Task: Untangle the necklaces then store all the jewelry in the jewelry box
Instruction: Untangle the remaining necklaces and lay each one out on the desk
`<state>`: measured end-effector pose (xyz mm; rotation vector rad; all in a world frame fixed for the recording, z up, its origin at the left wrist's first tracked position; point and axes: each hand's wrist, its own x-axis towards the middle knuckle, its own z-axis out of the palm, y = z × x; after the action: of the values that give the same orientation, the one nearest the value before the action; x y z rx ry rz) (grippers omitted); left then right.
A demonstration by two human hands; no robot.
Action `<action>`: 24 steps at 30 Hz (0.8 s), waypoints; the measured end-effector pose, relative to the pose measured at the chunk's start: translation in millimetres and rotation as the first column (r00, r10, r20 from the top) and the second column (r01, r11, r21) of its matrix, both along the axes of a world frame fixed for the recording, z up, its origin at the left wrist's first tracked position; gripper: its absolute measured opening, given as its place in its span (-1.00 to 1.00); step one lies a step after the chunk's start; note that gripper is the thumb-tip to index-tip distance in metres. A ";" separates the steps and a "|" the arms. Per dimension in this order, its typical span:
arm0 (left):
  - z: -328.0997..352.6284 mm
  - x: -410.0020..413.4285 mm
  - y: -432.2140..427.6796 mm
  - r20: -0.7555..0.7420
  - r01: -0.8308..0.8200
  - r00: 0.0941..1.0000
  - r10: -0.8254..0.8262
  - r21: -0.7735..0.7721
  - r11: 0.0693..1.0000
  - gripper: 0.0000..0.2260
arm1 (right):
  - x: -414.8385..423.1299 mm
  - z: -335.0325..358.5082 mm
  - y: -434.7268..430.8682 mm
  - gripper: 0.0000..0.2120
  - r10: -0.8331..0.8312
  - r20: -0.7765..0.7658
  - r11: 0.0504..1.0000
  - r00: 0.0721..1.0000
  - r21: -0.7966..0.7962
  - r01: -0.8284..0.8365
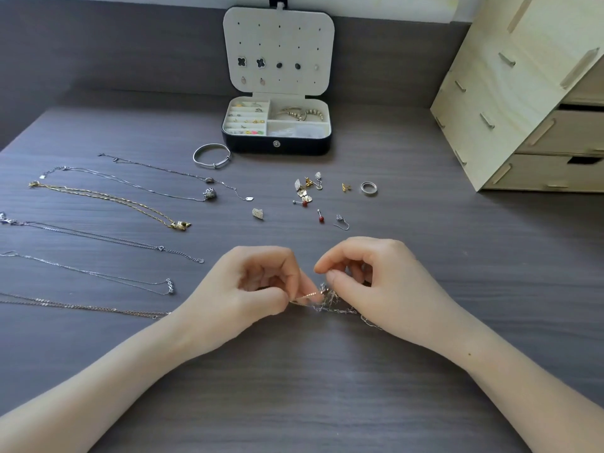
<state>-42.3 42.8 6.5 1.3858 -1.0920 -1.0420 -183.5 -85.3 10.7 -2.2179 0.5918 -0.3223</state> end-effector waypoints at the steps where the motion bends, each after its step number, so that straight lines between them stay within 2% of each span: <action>1: -0.3 -0.1 0.0 0.023 0.009 1.000 -0.009 0.007 1.000 -0.80 | -0.4 1.1 0.2 -0.82 0.020 0.022 0.999 1.000 0.037 -0.021; 5: -1.3 -0.6 -0.9 0.020 0.052 0.998 -0.052 0.013 0.999 -0.81 | 0.0 4.4 1.9 -0.85 0.081 0.075 0.988 0.994 0.129 -0.090; 14: -4.4 0.7 -2.9 -0.025 -0.008 1.000 0.007 -0.024 1.000 -0.97 | 0.0 2.0 0.9 -0.75 0.013 -0.083 0.997 0.996 0.083 -0.006; 18: -6.5 2.7 -3.0 -0.051 -0.067 0.997 0.065 -0.037 0.997 -0.82 | -3.2 6.1 -1.2 -0.75 0.020 -0.121 0.998 0.992 0.063 -0.013; 24: -5.7 2.9 -3.3 -0.224 -0.126 0.968 0.115 -0.038 0.991 -0.79 | -5.1 6.2 -2.1 -0.77 0.057 -0.159 0.998 0.986 0.009 -0.056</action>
<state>-39.4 39.6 0.8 1.2453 -0.8543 -1.0445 -188.6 -87.4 16.9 -2.2653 0.6129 -0.1145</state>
